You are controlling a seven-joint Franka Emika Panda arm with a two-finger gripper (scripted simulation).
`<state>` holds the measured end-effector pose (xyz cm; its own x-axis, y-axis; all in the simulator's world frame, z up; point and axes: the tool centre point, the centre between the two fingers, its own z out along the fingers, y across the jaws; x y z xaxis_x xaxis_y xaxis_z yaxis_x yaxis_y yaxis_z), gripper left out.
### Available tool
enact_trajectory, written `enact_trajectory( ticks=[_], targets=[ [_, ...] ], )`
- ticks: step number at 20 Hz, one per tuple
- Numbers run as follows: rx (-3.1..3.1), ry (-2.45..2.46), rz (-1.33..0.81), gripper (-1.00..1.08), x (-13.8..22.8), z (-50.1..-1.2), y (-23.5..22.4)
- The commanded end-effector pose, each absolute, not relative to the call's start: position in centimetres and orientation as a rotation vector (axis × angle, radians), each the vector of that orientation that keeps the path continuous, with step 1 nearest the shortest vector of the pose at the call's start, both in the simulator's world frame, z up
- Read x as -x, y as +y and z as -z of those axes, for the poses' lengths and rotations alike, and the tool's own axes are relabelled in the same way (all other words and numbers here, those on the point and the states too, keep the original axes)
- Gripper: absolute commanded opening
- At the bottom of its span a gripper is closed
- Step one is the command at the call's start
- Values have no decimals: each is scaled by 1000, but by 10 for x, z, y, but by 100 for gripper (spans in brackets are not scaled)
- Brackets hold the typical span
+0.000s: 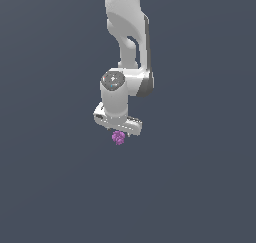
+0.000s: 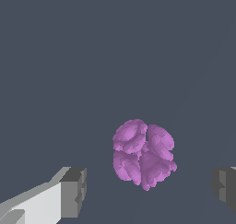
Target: Pick up the object and move it to a goal position.
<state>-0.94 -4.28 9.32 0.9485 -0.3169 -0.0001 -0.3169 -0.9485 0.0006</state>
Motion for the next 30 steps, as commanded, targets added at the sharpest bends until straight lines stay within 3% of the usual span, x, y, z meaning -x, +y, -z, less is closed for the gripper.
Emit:
enact_trajectory(
  ticks=[1, 20, 21, 30],
  targets=[
    [-3098, -523, 0, 100, 10, -91, -44],
    [-3098, -523, 0, 100, 10, -41, -44],
    [-3098, -523, 0, -100, 10, -41, -44],
    [-3098, -523, 0, -100, 10, -41, -44]
  ],
)
